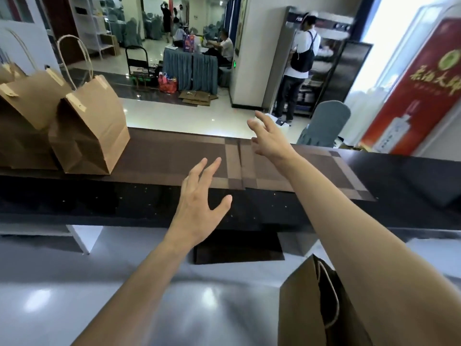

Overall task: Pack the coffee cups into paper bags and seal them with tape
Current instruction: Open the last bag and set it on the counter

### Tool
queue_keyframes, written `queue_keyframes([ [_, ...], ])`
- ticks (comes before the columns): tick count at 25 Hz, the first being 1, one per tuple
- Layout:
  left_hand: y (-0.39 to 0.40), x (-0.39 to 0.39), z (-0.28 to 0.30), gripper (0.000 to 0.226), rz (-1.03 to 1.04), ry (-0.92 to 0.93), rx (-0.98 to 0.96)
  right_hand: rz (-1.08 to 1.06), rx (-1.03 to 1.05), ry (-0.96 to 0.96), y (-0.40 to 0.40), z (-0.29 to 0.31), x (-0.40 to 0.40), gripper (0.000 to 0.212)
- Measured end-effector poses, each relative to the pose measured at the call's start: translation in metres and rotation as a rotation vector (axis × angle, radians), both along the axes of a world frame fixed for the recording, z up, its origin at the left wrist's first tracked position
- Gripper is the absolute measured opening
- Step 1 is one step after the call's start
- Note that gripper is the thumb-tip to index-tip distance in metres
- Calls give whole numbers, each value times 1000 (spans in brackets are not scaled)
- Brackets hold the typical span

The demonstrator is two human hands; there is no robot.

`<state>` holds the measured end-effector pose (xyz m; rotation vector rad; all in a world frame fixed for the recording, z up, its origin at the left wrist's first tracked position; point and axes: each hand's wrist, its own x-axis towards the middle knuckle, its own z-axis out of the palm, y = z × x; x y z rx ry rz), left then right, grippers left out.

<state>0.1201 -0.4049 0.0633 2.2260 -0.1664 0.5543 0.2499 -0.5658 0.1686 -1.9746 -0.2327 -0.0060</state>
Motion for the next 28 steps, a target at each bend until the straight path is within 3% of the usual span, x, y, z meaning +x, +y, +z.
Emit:
queue_keyframes([
  [12, -129, -35, -22, 65, -383, 142, 11, -258, 76, -29, -174, 3, -125, 47],
  [21, -164, -52, -48, 62, -500, 378, 31, -433, 181, 36, -244, -74, -206, 46],
  [28, -177, -48, -59, 56, -556, 422, 61, -436, 174, 143, -245, -137, -257, 51],
])
